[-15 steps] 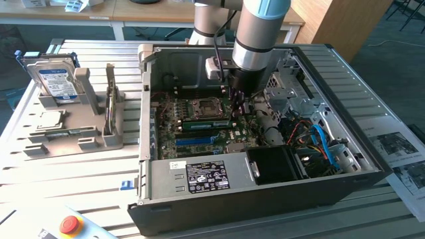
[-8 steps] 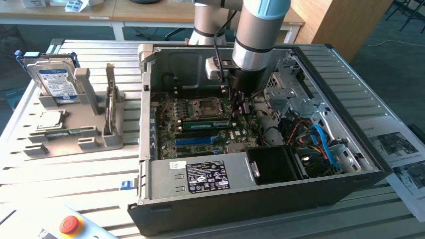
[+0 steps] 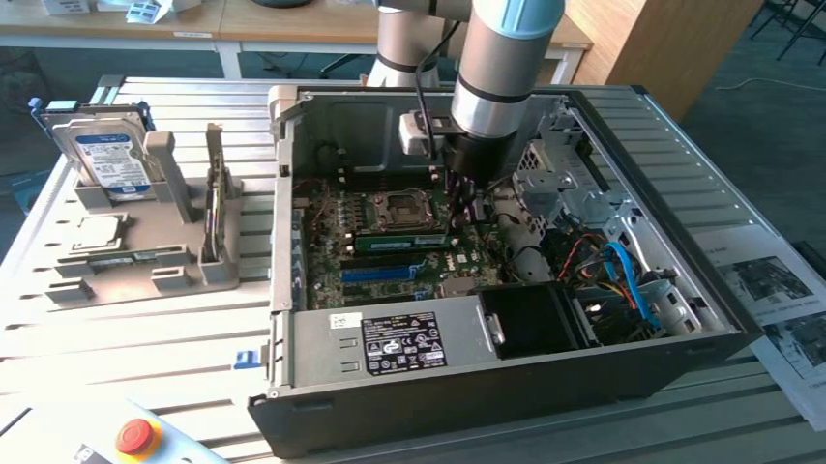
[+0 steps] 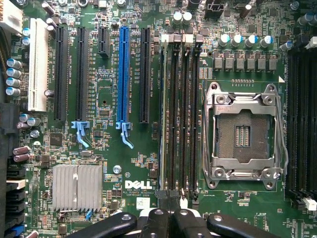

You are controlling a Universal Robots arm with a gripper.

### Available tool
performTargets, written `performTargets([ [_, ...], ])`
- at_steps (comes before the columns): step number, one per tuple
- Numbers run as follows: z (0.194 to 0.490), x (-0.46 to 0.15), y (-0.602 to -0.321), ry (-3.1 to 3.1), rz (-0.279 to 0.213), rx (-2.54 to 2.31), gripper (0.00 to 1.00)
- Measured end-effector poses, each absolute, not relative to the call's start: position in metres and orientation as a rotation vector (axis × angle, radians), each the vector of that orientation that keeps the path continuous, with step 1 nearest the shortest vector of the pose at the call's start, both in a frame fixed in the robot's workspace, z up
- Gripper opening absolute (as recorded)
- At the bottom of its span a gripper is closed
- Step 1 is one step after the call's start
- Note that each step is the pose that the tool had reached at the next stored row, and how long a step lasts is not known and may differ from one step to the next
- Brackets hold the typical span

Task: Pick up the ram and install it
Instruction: 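Press down the ram until it locks into place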

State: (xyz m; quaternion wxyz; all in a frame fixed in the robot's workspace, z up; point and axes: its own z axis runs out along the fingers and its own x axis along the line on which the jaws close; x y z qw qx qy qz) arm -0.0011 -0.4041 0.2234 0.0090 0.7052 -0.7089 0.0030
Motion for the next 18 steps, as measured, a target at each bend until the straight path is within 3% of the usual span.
performTargets([
  [18,0.2301,-0.0011,-0.4040,-2.213,0.005,2.201,0.10],
])
